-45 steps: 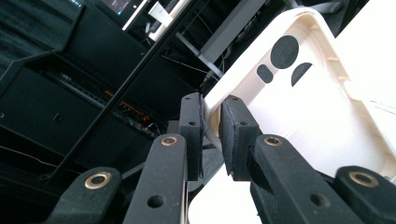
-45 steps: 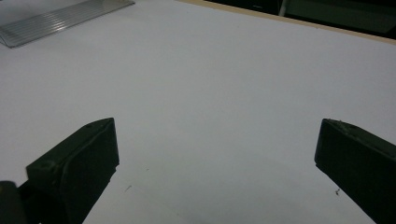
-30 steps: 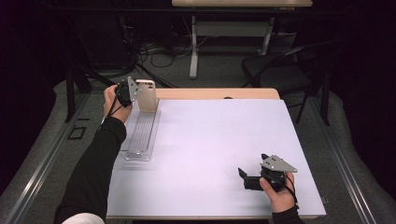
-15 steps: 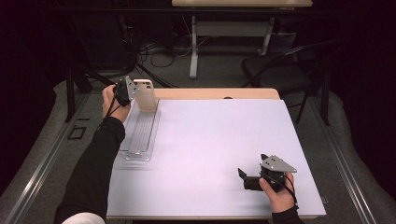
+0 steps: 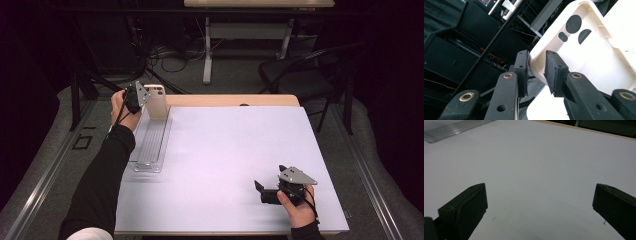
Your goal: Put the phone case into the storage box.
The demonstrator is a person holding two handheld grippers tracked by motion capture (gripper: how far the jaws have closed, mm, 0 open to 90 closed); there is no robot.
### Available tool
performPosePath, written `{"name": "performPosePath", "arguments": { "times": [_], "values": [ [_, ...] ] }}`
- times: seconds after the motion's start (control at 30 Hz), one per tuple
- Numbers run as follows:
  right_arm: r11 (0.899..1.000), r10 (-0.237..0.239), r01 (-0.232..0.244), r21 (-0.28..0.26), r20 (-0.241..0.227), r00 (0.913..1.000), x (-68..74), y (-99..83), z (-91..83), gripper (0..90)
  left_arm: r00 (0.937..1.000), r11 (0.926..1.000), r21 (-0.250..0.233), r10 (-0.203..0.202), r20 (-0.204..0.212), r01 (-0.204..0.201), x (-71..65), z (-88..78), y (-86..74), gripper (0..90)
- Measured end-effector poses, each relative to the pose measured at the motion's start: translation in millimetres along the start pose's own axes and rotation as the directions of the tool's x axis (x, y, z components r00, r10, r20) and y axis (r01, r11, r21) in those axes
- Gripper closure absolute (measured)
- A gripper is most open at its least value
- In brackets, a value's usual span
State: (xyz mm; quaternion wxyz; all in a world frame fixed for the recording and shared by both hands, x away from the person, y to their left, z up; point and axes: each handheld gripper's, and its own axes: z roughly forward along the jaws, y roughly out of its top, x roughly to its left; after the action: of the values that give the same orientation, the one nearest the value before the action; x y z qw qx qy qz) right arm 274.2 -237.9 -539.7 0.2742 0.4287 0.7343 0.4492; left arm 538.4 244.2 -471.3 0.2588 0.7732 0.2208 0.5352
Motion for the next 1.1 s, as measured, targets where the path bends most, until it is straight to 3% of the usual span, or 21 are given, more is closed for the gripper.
{"name": "performPosePath", "arguments": {
  "times": [0.63,1.1],
  "values": [
    [1.000,0.000,0.000,-0.002,0.000,1.0000,0.3,-0.2,0.4,0.0,0.9996,0.9995,-0.019,-0.024,-0.012,0.024,2.1,-0.4,0.3,63.3],
    [1.000,-0.004,0.004,-0.001,-0.006,1.0000,1.7,0.5,0.5,0.0,0.9992,0.9992,-0.013,-0.038,0.010,0.038,1.9,-2.9,1.5,51.5]
  ]
}}
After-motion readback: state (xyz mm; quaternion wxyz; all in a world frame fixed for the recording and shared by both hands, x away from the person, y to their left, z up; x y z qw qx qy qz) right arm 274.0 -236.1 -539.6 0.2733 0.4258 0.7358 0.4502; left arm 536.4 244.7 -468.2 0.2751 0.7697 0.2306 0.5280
